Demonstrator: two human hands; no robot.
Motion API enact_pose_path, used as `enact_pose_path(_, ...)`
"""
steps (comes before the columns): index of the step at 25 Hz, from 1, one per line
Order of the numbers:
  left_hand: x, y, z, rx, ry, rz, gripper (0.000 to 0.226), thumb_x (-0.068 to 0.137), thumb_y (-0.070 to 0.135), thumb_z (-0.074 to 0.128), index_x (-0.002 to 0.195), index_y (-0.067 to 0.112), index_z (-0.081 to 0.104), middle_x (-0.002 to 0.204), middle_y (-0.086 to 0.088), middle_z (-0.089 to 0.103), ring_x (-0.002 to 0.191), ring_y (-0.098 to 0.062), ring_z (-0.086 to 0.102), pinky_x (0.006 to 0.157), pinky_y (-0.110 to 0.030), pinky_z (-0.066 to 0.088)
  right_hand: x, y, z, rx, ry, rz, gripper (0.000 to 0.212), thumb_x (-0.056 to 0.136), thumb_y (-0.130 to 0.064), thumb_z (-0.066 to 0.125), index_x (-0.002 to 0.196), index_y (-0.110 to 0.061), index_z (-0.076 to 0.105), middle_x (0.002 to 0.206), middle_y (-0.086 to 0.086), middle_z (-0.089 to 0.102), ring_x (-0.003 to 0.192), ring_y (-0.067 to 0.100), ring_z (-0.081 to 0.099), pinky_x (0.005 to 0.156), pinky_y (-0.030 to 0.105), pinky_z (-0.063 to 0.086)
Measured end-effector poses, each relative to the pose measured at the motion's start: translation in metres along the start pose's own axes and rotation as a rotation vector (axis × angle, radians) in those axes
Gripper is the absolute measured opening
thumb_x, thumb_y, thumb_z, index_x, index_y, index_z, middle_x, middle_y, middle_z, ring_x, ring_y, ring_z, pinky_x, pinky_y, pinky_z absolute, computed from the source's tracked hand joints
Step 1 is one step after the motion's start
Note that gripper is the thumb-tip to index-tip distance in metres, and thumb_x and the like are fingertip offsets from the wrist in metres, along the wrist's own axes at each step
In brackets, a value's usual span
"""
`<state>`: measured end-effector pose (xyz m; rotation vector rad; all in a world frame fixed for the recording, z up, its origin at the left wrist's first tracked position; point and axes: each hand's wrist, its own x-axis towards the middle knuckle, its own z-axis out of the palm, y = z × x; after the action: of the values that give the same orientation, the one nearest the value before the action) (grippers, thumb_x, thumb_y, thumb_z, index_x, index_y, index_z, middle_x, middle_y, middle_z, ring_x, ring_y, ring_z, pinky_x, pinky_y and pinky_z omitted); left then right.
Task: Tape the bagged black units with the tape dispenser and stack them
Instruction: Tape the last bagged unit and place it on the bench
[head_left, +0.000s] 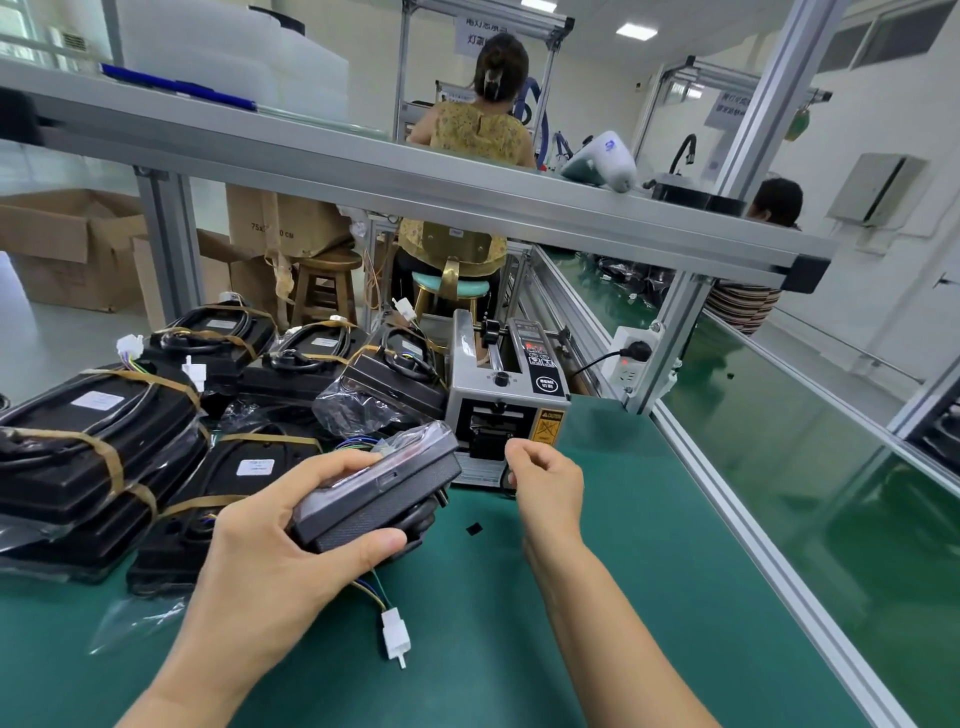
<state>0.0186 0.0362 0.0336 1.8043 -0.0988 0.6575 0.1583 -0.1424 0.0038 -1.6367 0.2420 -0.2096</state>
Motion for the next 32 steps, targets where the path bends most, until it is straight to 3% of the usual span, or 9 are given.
enact_pose_path(7,-0.001,-0.004,-0.001,0.006,-0.001,-0.014,0.057,0.044,0.054,0.077,0.100,0.044,0.067,0.085,0.018,0.071,0.072,0.002,0.064,0.068,-0.001,0.044,0.008,-0.013,0.015,0.014,0.096,0.038,0.028,0.088,-0.014,0.062,0.064,-0.029,0.065,0.073,-0.015,0.065,0.065,0.002,0.054,0.054,0.015,0.038)
enact_pose_path(17,0.000,-0.002,0.000,-0.015,-0.003,0.001,0.053,0.045,0.050,0.077,0.097,0.045,0.067,0.084,0.019,0.071,0.072,0.002,0.064,0.066,-0.003,0.044,0.014,-0.014,0.017,0.075,0.090,0.088,0.017,0.088,-0.016,0.065,0.073,-0.024,0.067,0.074,-0.008,0.064,0.067,0.008,0.055,0.058,0.020,0.041)
enact_pose_path(22,0.000,0.000,0.002,-0.007,0.003,0.016,0.051,0.046,0.049,0.077,0.095,0.045,0.067,0.083,0.022,0.070,0.072,0.005,0.064,0.066,0.000,0.042,0.028,-0.015,0.028,-0.023,0.178,0.176,0.014,0.087,-0.022,0.069,0.073,-0.020,0.065,0.068,-0.010,0.058,0.068,0.013,0.054,0.071,0.031,0.044)
enact_pose_path(28,0.002,0.001,0.002,0.012,-0.003,0.026,0.048,0.047,0.050,0.077,0.094,0.047,0.066,0.087,0.023,0.070,0.076,0.004,0.064,0.067,0.000,0.042,0.036,-0.018,0.040,0.067,0.256,0.279,0.027,0.079,-0.016,0.076,0.060,-0.020,0.056,0.064,-0.004,0.056,0.072,0.025,0.059,0.068,0.032,0.046)
enact_pose_path(32,0.001,0.001,0.001,0.004,-0.006,0.017,0.049,0.047,0.049,0.078,0.095,0.046,0.066,0.087,0.022,0.070,0.076,0.002,0.065,0.069,-0.003,0.044,0.026,-0.025,0.039,0.178,0.239,0.341,0.027,0.082,-0.011,0.071,0.062,-0.016,0.052,0.067,0.000,0.054,0.058,0.016,0.046,0.060,0.029,0.039)
